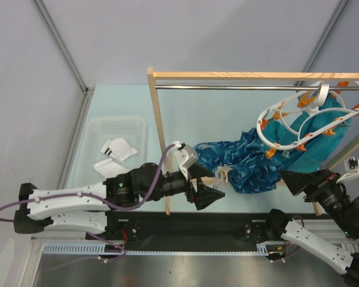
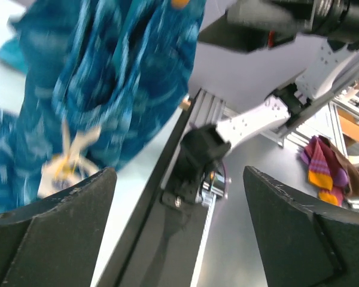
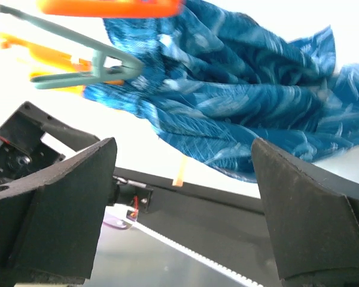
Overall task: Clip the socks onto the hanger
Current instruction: Rotate the hanger, then open the clamp at the hanger.
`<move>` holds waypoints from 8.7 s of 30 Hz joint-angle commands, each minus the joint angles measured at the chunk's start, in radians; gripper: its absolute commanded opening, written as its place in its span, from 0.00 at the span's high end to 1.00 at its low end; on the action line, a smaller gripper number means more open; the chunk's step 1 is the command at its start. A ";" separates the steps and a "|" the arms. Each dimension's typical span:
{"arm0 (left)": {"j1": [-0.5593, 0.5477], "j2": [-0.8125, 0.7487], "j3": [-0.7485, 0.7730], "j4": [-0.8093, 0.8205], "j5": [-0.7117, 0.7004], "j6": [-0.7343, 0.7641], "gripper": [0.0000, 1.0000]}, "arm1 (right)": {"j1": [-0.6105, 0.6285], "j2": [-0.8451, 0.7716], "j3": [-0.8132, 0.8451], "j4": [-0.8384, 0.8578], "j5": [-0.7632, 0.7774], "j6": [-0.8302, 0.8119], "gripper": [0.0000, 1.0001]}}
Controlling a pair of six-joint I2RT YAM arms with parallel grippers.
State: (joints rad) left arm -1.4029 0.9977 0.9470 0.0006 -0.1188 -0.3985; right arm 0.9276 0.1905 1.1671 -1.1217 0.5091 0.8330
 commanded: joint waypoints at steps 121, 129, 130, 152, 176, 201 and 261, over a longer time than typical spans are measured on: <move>0.019 0.688 0.357 0.746 -0.199 0.322 0.39 | 0.028 0.498 0.417 0.128 0.031 -0.476 0.48; 0.082 0.730 0.415 0.736 -0.165 0.359 0.26 | 0.028 0.487 0.417 0.138 0.000 -0.480 0.48; 0.087 0.731 0.417 0.734 -0.165 0.360 0.26 | 0.028 0.486 0.419 0.138 0.000 -0.482 0.48; 0.174 0.479 0.145 0.937 0.226 0.331 0.30 | 0.028 0.492 0.368 0.137 0.039 -0.459 0.48; 0.130 0.627 0.288 0.941 0.047 0.452 0.19 | 0.028 0.458 0.370 0.142 0.003 -0.460 0.48; 0.130 0.774 0.404 0.918 -0.018 0.434 0.57 | 0.028 0.468 0.378 0.158 -0.034 -0.454 0.48; 0.139 0.538 0.452 0.369 0.080 0.164 1.00 | 0.028 0.615 0.485 0.076 0.043 -0.477 0.44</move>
State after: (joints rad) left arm -1.2667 1.5799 1.3674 0.3866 -0.0635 -0.2283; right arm 0.9535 0.7963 1.6279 -1.0412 0.5163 0.3653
